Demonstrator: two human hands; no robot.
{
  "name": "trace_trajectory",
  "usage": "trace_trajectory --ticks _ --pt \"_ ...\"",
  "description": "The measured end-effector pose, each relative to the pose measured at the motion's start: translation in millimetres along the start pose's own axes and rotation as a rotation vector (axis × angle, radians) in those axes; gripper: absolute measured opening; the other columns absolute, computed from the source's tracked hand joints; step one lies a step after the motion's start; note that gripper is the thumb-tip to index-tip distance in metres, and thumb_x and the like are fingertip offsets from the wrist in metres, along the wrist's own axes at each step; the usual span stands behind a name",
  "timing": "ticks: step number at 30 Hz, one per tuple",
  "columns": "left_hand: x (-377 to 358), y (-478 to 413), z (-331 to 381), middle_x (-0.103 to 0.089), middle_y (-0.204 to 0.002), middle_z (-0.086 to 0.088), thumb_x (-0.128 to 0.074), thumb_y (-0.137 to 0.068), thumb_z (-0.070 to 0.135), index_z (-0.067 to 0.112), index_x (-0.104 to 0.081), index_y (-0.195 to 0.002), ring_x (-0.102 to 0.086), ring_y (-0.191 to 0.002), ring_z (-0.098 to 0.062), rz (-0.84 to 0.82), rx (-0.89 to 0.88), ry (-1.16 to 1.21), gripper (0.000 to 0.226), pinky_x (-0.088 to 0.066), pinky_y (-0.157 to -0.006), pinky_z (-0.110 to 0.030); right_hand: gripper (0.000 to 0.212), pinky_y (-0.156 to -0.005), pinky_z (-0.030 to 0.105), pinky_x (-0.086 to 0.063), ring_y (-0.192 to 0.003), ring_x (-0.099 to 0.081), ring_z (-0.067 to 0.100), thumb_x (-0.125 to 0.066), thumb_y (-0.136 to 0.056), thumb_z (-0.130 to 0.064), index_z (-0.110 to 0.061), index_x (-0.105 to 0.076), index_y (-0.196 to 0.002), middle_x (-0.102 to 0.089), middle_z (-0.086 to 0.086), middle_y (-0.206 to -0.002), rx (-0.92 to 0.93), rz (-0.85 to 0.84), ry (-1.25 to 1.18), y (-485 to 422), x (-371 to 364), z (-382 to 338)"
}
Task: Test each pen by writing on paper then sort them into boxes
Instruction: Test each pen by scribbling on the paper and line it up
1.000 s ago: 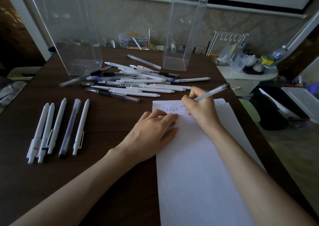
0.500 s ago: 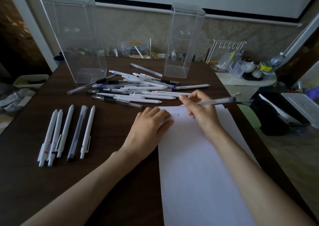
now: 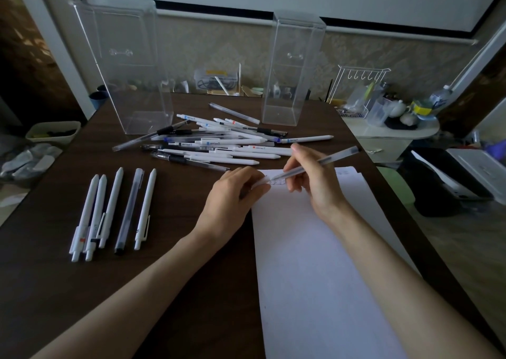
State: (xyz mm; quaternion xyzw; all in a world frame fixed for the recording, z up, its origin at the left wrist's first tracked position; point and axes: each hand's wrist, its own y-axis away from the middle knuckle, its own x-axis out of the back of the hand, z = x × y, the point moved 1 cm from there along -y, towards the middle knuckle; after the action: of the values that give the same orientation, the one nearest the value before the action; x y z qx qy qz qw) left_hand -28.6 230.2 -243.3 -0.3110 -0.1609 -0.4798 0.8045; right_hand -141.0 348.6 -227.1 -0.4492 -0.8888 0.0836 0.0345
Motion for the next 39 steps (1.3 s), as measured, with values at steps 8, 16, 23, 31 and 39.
trace_trajectory --ticks 8,16,23,31,39 --pt "-1.2 0.4 -2.2 -0.059 -0.081 0.001 -0.062 -0.088 0.022 0.014 -0.068 -0.095 -0.051 -0.074 -0.015 0.009 -0.139 -0.068 0.012 -0.046 -0.064 -0.038 0.045 -0.042 0.022 -0.035 -0.039 -0.045 0.014 -0.044 -0.098 -0.018 -0.008 -0.058 -0.056 -0.050 0.003 -0.041 -0.050 -0.042 0.047 0.9 -9.0 2.2" --pt "2.2 8.6 0.1 -0.060 -0.076 -0.004 -0.047 -0.091 0.029 0.004 -0.069 -0.090 -0.050 -0.069 -0.019 0.181 -0.301 -0.205 0.033 -0.045 -0.055 -0.039 0.049 -0.044 0.023 -0.035 -0.038 -0.042 0.015 -0.043 -0.098 -0.017 -0.011 -0.057 -0.051 -0.048 0.002 -0.040 -0.070 -0.015 0.006 1.6 -24.0 -3.4" --pt "19.4 26.6 3.4 -0.065 -0.087 0.001 -0.051 -0.093 0.021 0.014 -0.065 -0.102 -0.052 -0.075 -0.013 0.205 -0.129 -0.256 0.019 -0.046 -0.063 -0.036 0.043 -0.041 0.015 -0.034 -0.040 -0.044 0.011 -0.046 -0.094 -0.041 -0.006 -0.052 -0.069 -0.049 0.008 -0.047 -0.024 -0.084 0.151 -0.3 -55.3 -11.2" --pt "93.9 77.7 -22.0 -0.063 -0.082 -0.003 -0.059 -0.088 0.024 0.014 -0.067 -0.084 -0.057 -0.081 -0.022 0.349 0.215 -0.650 0.013 -0.037 -0.072 -0.034 0.015 -0.066 0.032 -0.046 -0.087 -0.059 0.022 -0.055 -0.091 -0.019 -0.008 -0.062 -0.084 -0.065 0.005 -0.083 0.253 -0.076 0.972 -37.3 -102.3 14.8" --pt "93.5 89.5 -33.6 -0.052 -0.104 -0.019 -0.075 -0.067 0.035 0.008 -0.059 -0.103 -0.051 -0.095 -0.038 0.305 0.336 -0.885 0.047 -0.043 -0.078 -0.049 0.010 -0.082 0.033 -0.040 -0.104 -0.051 0.024 -0.057 -0.092 -0.023 -0.013 -0.059 -0.092 -0.061 0.004 -0.103 0.242 -0.142 1.169 -33.1 -114.7 20.5"
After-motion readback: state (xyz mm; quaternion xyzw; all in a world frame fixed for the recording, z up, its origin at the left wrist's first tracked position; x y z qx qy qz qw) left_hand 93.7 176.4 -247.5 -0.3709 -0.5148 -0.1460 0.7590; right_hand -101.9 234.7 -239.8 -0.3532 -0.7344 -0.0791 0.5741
